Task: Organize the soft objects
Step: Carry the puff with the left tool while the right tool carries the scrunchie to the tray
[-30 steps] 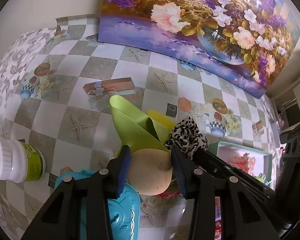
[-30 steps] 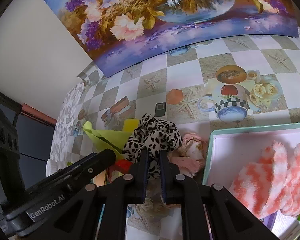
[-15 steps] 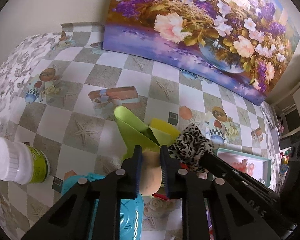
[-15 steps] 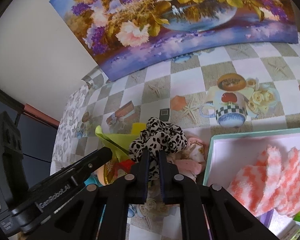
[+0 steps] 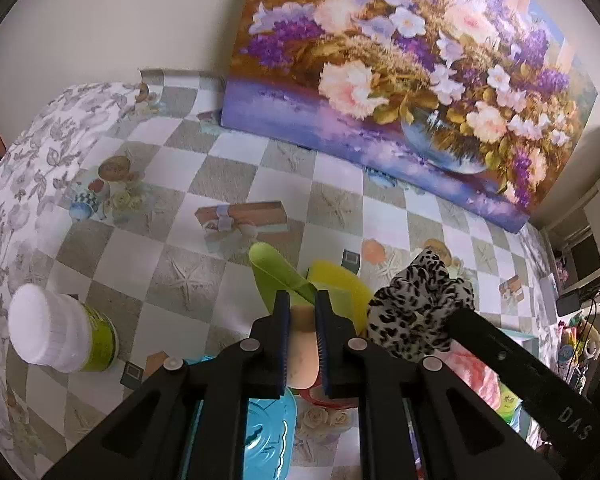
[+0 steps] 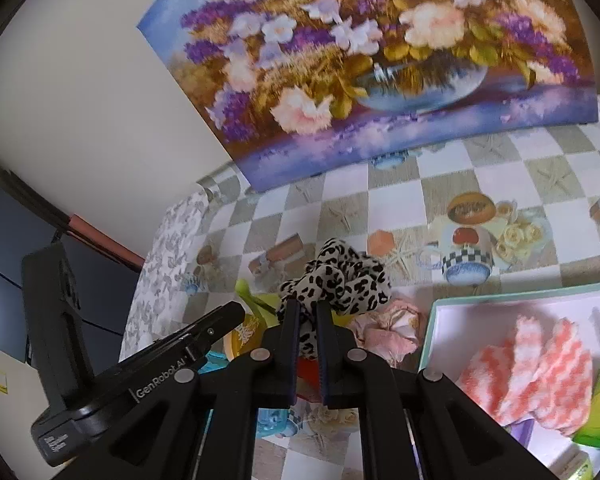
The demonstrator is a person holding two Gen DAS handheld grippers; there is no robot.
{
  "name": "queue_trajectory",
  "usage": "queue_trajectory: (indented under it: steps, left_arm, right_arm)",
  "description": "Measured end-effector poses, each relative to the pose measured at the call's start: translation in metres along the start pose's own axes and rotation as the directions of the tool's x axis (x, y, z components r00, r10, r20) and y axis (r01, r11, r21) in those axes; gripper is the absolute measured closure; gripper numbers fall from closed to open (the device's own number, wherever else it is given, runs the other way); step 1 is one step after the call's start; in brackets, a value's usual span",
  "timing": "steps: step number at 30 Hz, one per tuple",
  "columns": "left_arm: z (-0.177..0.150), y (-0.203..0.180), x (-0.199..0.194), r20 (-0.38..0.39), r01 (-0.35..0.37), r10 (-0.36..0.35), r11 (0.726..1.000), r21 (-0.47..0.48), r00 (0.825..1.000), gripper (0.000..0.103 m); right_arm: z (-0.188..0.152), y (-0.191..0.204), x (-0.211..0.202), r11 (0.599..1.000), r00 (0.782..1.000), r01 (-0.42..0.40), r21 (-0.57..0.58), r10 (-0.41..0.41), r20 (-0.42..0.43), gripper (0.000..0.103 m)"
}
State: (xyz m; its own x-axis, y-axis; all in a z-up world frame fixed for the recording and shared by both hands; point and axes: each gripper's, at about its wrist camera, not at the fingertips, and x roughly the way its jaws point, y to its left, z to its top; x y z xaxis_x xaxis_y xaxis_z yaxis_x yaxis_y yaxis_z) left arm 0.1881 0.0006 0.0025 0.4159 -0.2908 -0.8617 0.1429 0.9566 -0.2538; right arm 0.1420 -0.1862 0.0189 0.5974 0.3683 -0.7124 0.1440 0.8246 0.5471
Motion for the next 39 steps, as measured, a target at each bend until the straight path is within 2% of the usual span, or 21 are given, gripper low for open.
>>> queue_trajectory:
  steps: [3,11,21,25,28,32,39]
  left_arm:
    - [0.004,0.000,-0.011,0.027,0.001,-0.001,1.000,0.000,1.000,0.091]
    - [0.008,-0.018,-0.040,0.087,0.017,-0.019,1.000,0.023,0.996,0.091]
    - [-0.002,-0.077,-0.056,0.090,0.090,-0.100,0.990,0.109,0.991,0.091]
    - [-0.008,-0.103,-0.056,0.075,0.124,-0.136,0.981,0.150,0.988,0.091]
    - [-0.014,-0.122,-0.050,0.053,0.146,-0.158,0.973,0.176,0.986,0.091]
    - [-0.023,-0.147,-0.037,0.010,0.177,-0.182,0.962,0.206,0.983,0.091]
    - [-0.045,-0.192,-0.016,-0.065,0.244,-0.235,0.934,0.262,0.970,0.091]
  right_arm:
    - [0.003,0.002,-0.011,1.000,1.000,0.010,-0.006,-0.010,0.015,0.094]
    - [0.013,-0.013,-0.044,0.989,0.989,0.141,0.040,-0.142,0.031,0.095]
    - [0.021,-0.056,-0.113,0.955,0.952,0.278,0.103,-0.288,0.104,0.095]
    - [0.021,-0.079,-0.140,0.923,0.917,0.362,0.132,-0.378,0.124,0.095]
    - [0.020,-0.101,-0.153,0.894,0.892,0.419,0.159,-0.438,0.110,0.095]
    - [0.016,-0.135,-0.158,0.859,0.869,0.475,0.191,-0.492,0.050,0.095]
    - [0.005,-0.177,-0.153,0.837,0.869,0.486,0.251,-0.494,-0.032,0.095]
